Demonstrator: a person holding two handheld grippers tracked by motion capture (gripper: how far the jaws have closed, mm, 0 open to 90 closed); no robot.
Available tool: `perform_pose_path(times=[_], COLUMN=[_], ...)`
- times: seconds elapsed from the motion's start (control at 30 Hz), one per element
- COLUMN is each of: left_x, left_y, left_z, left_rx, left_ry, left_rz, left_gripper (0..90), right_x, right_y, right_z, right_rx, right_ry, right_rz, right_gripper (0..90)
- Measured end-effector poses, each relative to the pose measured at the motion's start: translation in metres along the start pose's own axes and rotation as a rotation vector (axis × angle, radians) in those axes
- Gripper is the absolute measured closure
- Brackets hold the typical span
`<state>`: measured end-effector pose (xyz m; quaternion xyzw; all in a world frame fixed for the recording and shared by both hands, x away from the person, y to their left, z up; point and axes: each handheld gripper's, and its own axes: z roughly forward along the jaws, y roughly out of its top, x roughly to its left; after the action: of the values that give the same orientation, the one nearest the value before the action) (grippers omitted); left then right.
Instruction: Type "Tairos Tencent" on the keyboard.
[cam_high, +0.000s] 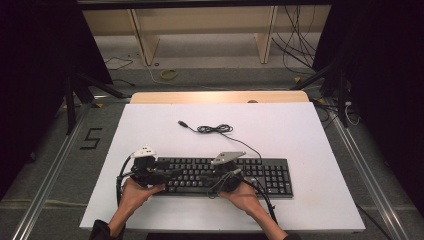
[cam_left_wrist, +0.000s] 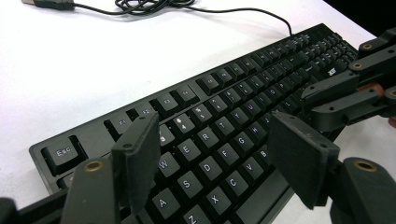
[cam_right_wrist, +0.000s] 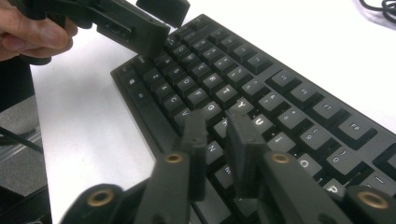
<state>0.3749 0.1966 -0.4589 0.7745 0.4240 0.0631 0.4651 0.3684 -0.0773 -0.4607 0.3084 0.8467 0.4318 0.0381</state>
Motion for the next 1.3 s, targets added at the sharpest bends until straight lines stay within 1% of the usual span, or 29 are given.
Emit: perform_pose_path(times=[0.13, 0.33, 0.57, 0.63, 0.77, 0.83, 0.87, 0.9, 1.07, 1.2, 1.3], left_x=[-0.001, -0.001, -0.003, -0.003, -0.004, -0.004, -0.004, -0.004, -0.003, -0.004, -0.004], left_y=[-0.001, -0.003, -0.006, -0.008, -0.010, -0.012, -0.012, -0.013, -0.014, -0.015, -0.016], left_z=[-0.001, -0.003, -0.005, -0.005, -0.007, -0.008, -0.009, -0.009, -0.010, -0.010, -0.009], left_rx=[-0.002, -0.001, -0.003, -0.006, -0.005, -0.008, -0.006, -0.008, -0.009, -0.006, 0.000], left_ry=[0.000, 0.000, -0.009, -0.013, -0.013, -0.012, -0.013, -0.013, -0.013, -0.015, -0.016], left_rz=[-0.003, -0.010, -0.007, -0.010, -0.003, -0.009, -0.006, -0.009, -0.007, -0.008, -0.002], left_gripper=[33.6, 33.3, 32.6, 32.5, 32.4, 32.4, 32.4, 32.4, 32.5, 32.5, 32.6], right_x=[0.000, -0.001, -0.001, -0.001, 0.000, 0.001, 0.001, 0.002, 0.001, 0.002, 0.004], right_y=[0.000, -0.001, -0.001, -0.001, -0.002, -0.002, -0.002, -0.002, -0.004, -0.004, -0.004], right_z=[0.002, 0.004, 0.006, 0.008, 0.009, 0.010, 0.011, 0.011, 0.017, 0.020, 0.023], right_rx=[0.011, 0.021, 0.035, 0.037, 0.046, 0.050, 0.047, 0.052, 0.066, 0.069, 0.072], right_ry=[0.001, 0.000, -0.001, -0.004, -0.009, -0.013, -0.013, -0.012, -0.023, -0.020, -0.018], right_rz=[-0.008, -0.012, -0.010, -0.018, -0.017, -0.019, -0.022, -0.017, -0.024, -0.024, -0.023], right_gripper=[85.9, 90.0, 90.0, 90.0, 90.0, 90.0, 90.0, 90.0, 90.0, 90.0, 90.0])
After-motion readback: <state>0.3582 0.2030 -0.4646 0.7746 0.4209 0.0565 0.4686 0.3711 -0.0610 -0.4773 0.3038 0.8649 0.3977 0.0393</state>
